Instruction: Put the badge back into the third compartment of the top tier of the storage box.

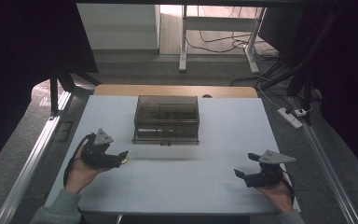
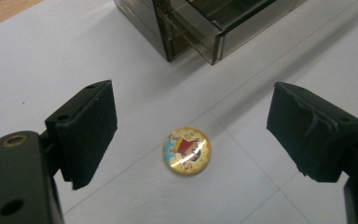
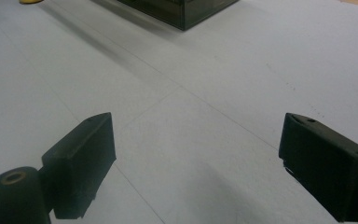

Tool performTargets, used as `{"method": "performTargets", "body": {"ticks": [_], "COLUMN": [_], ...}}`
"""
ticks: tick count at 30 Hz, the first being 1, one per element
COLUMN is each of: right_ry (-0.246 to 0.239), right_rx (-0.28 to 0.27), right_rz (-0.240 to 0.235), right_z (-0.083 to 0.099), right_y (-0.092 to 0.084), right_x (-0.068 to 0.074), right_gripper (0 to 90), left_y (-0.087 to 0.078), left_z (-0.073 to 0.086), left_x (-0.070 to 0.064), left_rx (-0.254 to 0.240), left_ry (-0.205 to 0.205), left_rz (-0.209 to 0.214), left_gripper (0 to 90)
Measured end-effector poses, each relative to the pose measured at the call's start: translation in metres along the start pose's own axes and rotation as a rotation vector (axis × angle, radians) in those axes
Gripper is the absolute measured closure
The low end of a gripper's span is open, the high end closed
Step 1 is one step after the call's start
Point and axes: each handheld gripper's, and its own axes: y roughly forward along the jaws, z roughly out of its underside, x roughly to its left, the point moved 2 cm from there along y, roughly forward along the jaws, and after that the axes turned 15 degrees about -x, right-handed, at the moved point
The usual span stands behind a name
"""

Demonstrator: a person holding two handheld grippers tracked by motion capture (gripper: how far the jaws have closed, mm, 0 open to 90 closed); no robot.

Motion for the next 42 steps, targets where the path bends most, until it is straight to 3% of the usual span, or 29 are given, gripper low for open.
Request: {"method": "performTargets", "body": {"ticks": [13, 32, 42], "right_ry": [-0.005, -0.01, -0.011], "right_rx": [0.004, 0.022, 0.028], "right_rz": [-0.002, -0.002, -0.001], "right_z": [0.0, 0.002, 0.002], "right_y": [0.001, 0.003, 0.003], "right_x": [0.0, 0.0, 0.0], "right_gripper": [10.4, 10.5, 10.6], "left_y": [0.03, 0.042, 0.045], "left_z": [-0.006, 0.009, 0.017], "left_x": [0.018, 0.016, 0.017], "left_rx": [0.1, 0.187, 0.211], "left_ry": [0.022, 0.024, -0.008], "left_rz": [0.026, 0.09, 0.121], "left_gripper": [16.8, 16.7, 16.8]}}
